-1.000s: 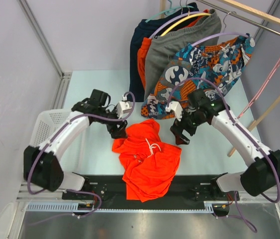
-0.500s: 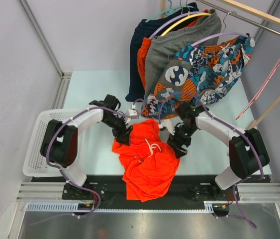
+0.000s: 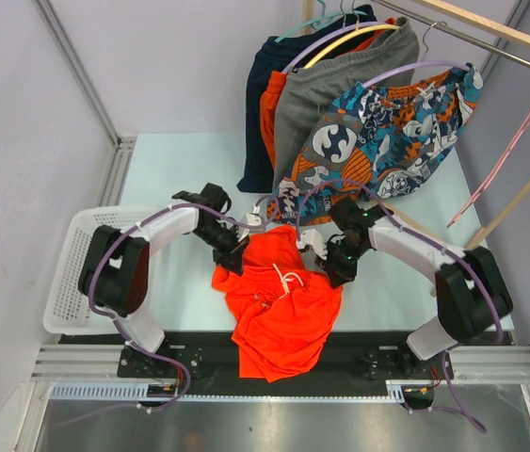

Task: Place the shorts on the hanger

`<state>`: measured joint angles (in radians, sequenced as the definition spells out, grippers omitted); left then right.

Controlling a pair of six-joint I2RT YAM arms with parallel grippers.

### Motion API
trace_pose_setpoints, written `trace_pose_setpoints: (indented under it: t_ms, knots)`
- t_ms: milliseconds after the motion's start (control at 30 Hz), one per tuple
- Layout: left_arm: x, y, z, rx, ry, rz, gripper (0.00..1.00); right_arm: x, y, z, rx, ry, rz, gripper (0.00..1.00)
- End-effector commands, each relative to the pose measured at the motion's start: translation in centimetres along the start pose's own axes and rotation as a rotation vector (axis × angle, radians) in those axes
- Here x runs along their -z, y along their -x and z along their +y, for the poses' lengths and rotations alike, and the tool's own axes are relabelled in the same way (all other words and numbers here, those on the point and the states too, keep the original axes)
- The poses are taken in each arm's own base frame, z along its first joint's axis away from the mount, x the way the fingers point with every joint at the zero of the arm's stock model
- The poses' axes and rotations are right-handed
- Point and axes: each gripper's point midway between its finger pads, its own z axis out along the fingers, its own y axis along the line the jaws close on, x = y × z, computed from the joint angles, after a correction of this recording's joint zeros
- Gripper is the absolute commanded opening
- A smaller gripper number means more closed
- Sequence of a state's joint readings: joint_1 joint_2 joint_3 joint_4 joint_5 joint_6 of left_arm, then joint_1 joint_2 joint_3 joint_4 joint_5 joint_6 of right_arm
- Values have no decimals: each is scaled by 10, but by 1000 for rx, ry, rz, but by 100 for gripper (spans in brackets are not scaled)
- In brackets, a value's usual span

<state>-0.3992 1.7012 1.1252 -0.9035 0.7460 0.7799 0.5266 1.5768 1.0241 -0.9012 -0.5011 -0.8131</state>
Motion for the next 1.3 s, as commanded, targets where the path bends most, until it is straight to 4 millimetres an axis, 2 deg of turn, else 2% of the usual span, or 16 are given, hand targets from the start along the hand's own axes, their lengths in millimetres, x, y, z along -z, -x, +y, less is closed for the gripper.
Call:
trace_pose_setpoints:
  t_ms: [0, 167, 233, 267, 333, 467, 500, 533, 600, 633, 733, 767, 833, 1033, 1133, 1267]
  knots:
    - [19, 19, -10, -47, 18, -65, 0, 41, 10, 5, 113, -132, -46, 0]
    - [85, 65, 2, -94, 192, -209, 0, 113, 33, -2, 238, -452, -104, 0]
    - [129, 95, 4, -133, 294, -279, 0, 143, 46, -12, 267, -582, -134, 0]
    - [143, 106, 2, -144, 330, -302, 0, 176, 60, -19, 291, -713, -168, 0]
    - [186, 140, -8, -231, 447, -370, 0, 211, 77, -24, 328, -854, -216, 0]
    - [256, 192, -40, -305, 586, -516, 0, 309, 126, -24, 449, -1235, -320, 0]
    - [282, 209, -59, -352, 627, -564, 0, 331, 139, -15, 480, -1283, -364, 0]
    - [293, 217, -64, -357, 644, -582, 0, 349, 147, -9, 501, -1323, -391, 0]
    - [322, 233, -91, -384, 678, -651, 0, 369, 164, 7, 559, -1360, -435, 0]
    - [330, 237, -102, -396, 679, -673, 0, 391, 173, 20, 570, -1393, -483, 0]
    - [342, 241, -141, -459, 653, -732, 0, 421, 182, 47, 598, -1422, -541, 0]
    - [348, 237, -163, -495, 667, -756, 1, 427, 182, 50, 599, -1429, -547, 0]
    - [343, 234, -176, -526, 661, -769, 0, 450, 184, 64, 635, -1461, -579, 0]
    - [358, 230, -211, -499, 679, -859, 0, 456, 184, 96, 786, -1400, -558, 0]
    - [361, 233, -198, -423, 709, -860, 0, 455, 184, 96, 808, -1396, -522, 0]
    - [340, 226, -155, -316, 729, -778, 1, 419, 185, 70, 781, -1323, -391, 0]
